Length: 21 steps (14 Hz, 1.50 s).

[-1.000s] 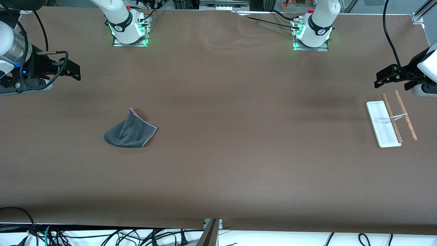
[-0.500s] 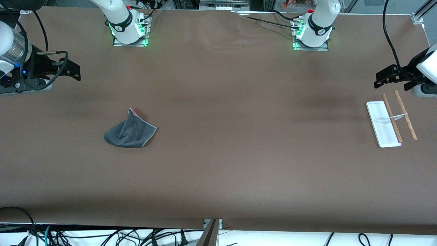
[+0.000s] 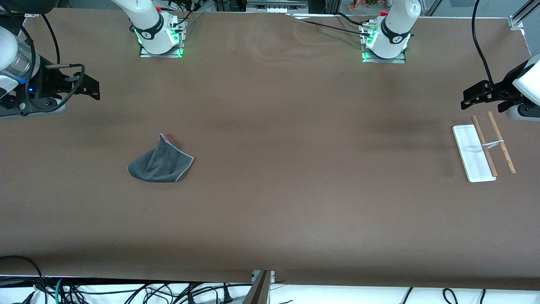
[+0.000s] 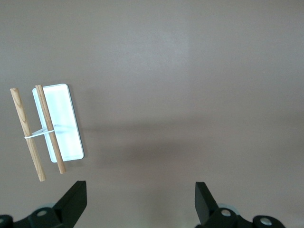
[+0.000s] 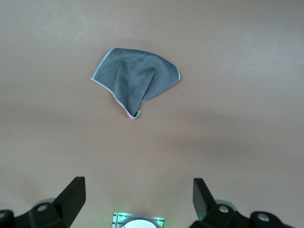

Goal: Pass towel and hang on rack

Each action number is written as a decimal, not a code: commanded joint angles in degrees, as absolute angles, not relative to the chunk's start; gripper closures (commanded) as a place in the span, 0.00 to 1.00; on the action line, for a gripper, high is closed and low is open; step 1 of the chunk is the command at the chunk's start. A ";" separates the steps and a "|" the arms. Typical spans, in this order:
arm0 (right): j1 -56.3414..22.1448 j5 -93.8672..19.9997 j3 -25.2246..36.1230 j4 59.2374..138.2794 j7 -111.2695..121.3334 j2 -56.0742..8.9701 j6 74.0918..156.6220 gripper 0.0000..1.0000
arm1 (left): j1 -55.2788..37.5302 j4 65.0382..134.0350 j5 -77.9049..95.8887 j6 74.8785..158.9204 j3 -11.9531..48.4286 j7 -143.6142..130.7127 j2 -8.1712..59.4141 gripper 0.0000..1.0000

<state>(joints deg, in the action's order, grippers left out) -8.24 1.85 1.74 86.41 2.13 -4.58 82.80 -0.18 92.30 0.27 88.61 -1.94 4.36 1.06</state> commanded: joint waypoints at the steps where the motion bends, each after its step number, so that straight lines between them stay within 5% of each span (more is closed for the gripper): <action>1: -8.87 0.97 1.32 85.43 1.40 -7.37 82.01 0.00 | -0.62 90.88 -1.14 87.98 -1.76 4.92 1.32 0.00; 8: -13.53 0.88 1.14 85.69 0.97 -16.06 85.33 0.00 | -0.62 90.88 -1.14 88.24 -1.84 4.92 1.41 0.00; 16: -18.98 -1.32 1.14 86.13 -3.05 -31.01 107.20 0.00 | -0.44 90.88 -1.05 89.12 -1.93 4.92 1.67 0.00; 21: -20.30 -0.44 1.14 92.44 -7.56 -33.93 112.83 0.00 | -0.62 90.88 -1.14 89.21 -1.67 4.92 1.67 0.00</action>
<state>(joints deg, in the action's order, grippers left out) -20.23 -0.50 0.99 88.27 -6.69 -34.78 109.77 -0.41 92.23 0.27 89.42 -1.85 4.36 1.16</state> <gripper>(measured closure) 0.000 0.000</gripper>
